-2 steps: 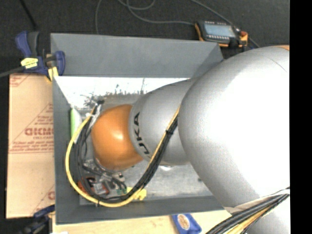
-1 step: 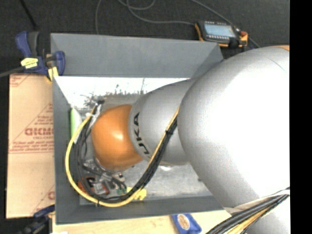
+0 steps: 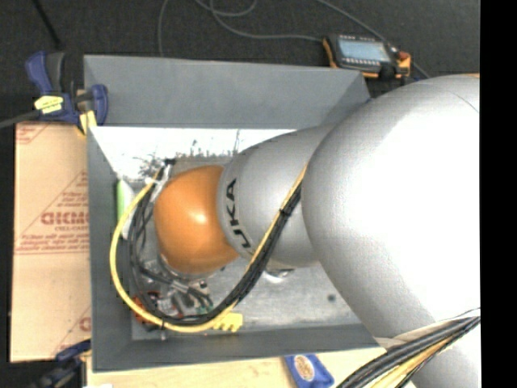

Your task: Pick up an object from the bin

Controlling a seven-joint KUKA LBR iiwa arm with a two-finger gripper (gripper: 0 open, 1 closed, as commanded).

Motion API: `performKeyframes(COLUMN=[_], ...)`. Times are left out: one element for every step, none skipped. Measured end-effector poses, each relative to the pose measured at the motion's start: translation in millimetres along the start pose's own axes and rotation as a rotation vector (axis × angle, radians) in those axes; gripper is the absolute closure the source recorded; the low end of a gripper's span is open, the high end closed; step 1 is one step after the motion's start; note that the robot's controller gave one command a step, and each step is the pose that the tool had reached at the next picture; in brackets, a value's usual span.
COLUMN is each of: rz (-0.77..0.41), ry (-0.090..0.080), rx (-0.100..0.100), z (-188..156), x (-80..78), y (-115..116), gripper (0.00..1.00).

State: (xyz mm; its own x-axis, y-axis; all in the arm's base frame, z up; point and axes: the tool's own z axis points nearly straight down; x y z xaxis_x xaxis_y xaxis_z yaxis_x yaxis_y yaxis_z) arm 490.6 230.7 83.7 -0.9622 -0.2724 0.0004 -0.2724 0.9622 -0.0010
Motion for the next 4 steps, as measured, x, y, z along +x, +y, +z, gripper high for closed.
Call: performKeyframes(rz=[0.009,0.007,-0.042,-0.072], ry=[0.007,-0.014,-0.001,0.004], rx=[0.001,-0.002,-0.001,-0.002], z=[-55,-53,-1,12], x=[-2.7,-18.2,-12.4,-29.5], y=[-13,-19,-14,-29], gripper=[1.0,1.0,1.0,1.0])
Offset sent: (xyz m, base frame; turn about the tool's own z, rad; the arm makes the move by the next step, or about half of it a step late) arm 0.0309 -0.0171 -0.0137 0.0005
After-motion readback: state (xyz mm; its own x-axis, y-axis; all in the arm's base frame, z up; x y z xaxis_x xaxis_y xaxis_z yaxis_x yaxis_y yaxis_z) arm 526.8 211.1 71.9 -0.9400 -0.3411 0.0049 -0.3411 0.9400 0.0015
